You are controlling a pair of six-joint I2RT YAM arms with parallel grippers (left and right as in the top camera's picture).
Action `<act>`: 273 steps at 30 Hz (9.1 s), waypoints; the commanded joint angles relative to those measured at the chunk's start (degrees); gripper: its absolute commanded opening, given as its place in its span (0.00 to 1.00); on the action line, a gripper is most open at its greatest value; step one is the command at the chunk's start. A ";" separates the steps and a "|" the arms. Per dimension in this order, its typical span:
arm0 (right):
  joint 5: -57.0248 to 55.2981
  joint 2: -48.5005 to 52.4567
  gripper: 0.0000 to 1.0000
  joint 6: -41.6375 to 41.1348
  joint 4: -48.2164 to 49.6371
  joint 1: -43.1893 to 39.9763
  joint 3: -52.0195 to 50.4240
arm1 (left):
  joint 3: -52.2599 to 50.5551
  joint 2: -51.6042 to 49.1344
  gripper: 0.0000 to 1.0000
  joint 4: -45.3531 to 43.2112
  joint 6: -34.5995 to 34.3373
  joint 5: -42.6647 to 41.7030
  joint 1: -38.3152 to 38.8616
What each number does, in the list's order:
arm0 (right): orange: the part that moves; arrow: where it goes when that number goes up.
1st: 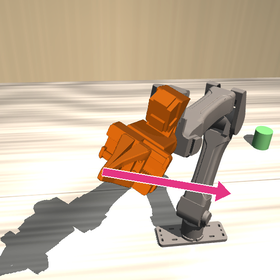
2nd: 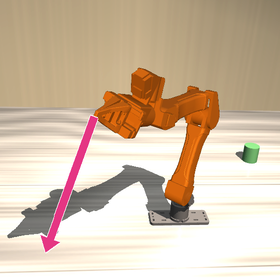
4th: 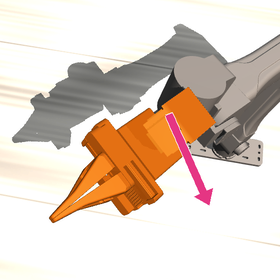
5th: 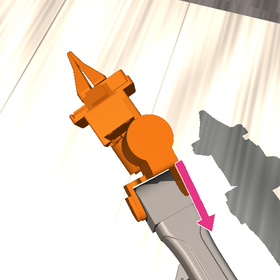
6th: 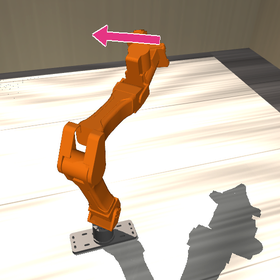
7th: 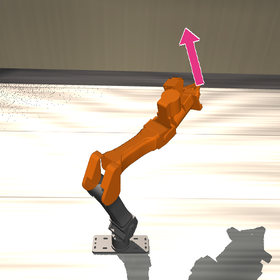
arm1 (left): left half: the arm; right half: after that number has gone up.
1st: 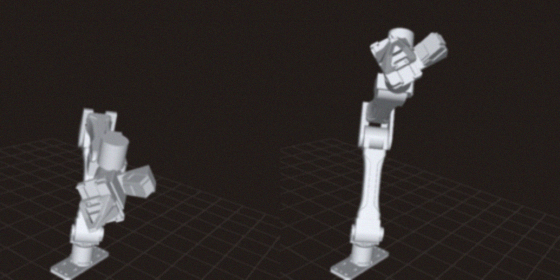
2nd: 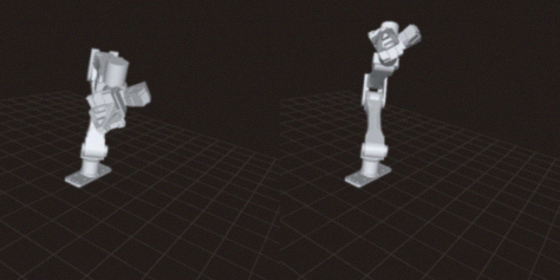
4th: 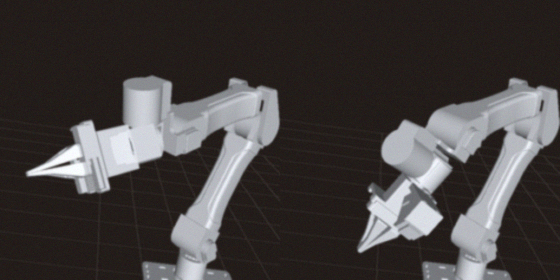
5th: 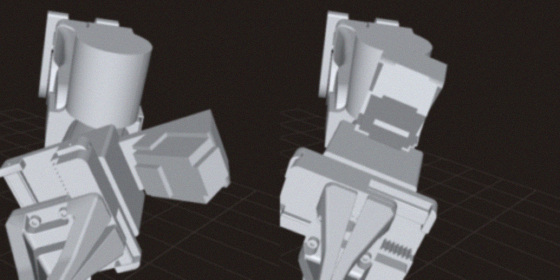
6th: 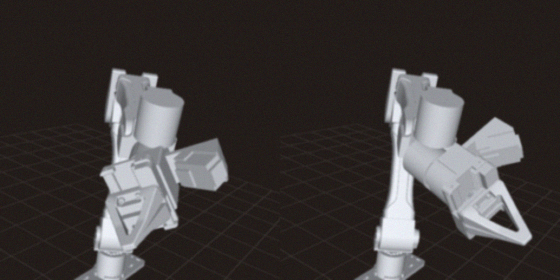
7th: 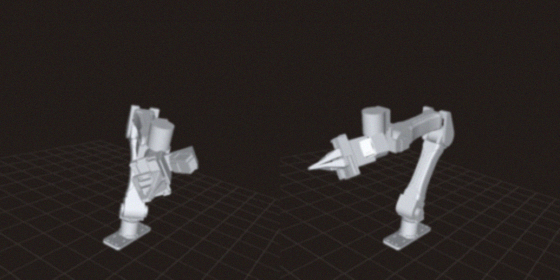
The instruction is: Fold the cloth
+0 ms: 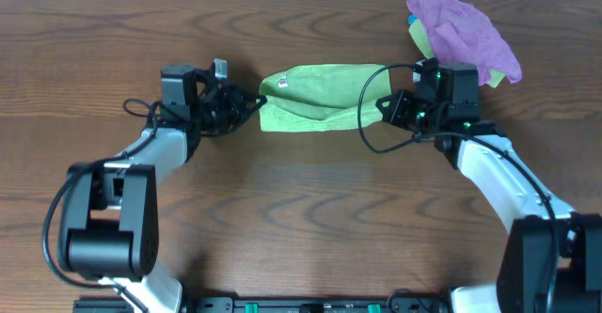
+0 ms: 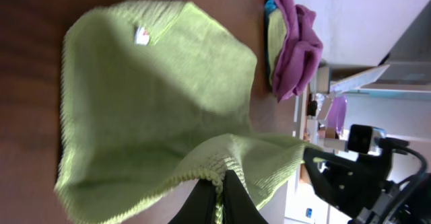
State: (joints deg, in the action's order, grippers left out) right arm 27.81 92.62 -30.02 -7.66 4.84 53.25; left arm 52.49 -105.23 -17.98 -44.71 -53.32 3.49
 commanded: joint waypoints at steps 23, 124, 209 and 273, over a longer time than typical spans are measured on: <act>-4.02 13.27 0.02 -0.39 0.83 0.02 14.56 | 21.90 -11.04 0.06 17.38 12.44 1.92 -1.03; -0.55 25.59 0.97 2.73 -6.25 -3.54 24.87 | 32.96 -20.09 0.95 32.35 18.58 6.60 -0.72; -33.59 1.99 0.99 25.00 -53.37 -3.43 38.18 | 16.24 1.62 0.95 30.08 43.10 40.98 16.28; -18.49 2.21 0.91 30.99 -44.70 -3.26 31.34 | 17.79 -15.32 0.06 20.37 49.00 37.20 16.31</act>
State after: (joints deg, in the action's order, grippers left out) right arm 8.60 95.53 -0.51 -52.14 1.67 85.10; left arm 70.02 -118.89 0.69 3.09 -16.32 19.81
